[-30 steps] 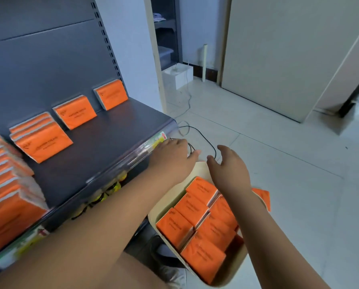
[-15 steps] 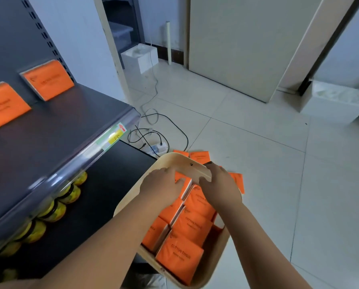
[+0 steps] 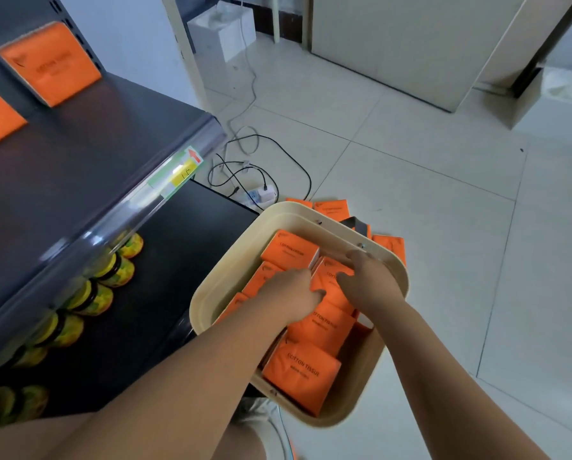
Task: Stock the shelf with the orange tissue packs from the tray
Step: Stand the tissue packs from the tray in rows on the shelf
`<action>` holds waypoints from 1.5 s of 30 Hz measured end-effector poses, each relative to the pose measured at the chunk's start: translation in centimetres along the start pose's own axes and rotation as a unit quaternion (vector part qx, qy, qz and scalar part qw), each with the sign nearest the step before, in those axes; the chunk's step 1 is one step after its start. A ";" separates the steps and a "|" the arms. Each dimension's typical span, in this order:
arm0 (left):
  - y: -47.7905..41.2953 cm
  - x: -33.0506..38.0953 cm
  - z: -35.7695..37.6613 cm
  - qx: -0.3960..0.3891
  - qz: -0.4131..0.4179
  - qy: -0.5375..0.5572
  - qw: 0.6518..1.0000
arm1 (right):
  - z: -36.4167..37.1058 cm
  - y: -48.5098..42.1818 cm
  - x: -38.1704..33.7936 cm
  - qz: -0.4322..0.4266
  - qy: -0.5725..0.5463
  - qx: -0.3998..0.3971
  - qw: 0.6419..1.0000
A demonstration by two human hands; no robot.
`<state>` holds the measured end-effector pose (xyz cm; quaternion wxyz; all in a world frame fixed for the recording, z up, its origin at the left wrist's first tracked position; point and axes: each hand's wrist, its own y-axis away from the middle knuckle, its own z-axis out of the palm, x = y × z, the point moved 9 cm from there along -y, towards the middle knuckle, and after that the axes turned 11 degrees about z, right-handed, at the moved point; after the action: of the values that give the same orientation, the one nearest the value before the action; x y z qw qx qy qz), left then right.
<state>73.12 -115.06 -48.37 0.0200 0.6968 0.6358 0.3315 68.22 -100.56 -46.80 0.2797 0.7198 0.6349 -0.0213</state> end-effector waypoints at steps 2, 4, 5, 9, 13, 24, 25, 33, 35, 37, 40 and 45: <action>-0.3 0.0 1.4 -0.018 0.007 0.013 1.000 | 1.0 -0.3 0.1 -0.004 0.002 -0.014 1.000; -0.5 0.0 2.5 -0.032 0.013 0.003 0.999 | 2.0 -0.6 0.3 0.003 0.000 -0.040 0.999; -0.6 0.0 3.1 -0.038 0.014 -0.005 0.999 | 2.4 -0.9 0.5 0.008 0.000 -0.051 0.999; -1.0 0.0 3.9 -0.032 0.003 -0.003 0.999 | 3.9 -1.7 1.3 0.027 0.006 -0.076 0.997; -1.7 -0.4 4.4 -0.039 -0.056 0.070 0.995 | 4.9 -2.2 2.4 0.058 0.025 -0.091 0.994; -1.5 -2.0 5.5 -0.087 -0.122 0.191 0.970 | 4.2 -2.3 3.1 0.103 0.028 -0.071 0.992; -1.4 -2.0 5.6 -0.094 -0.120 0.194 0.969 | 4.2 -2.2 3.1 0.104 0.014 -0.075 0.992; -0.9 -1.4 6.3 -0.092 -0.109 0.217 0.966 | 3.0 -1.9 2.8 0.065 -0.024 -0.066 0.995; -1.0 -1.2 6.1 -0.077 -0.114 0.228 0.964 | 2.5 -1.7 2.1 0.035 -0.017 -0.052 0.998; -0.9 -1.0 5.6 -0.070 -0.118 0.241 0.961 | 1.9 -1.4 1.4 0.008 -0.016 -0.035 0.999; -0.8 -0.5 5.0 -0.076 -0.113 0.258 0.957 | 1.0 -1.2 0.5 -0.019 -0.019 -0.010 1.000; 0.1 -0.7 3.3 -0.060 -0.115 0.304 0.944 | -1.7 -0.9 -1.5 -0.058 -0.028 0.024 0.998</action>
<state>74.82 -114.40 -51.25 -0.0943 0.4824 0.6665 0.5605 66.54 -101.14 -45.10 0.2781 0.6873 0.6671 -0.0730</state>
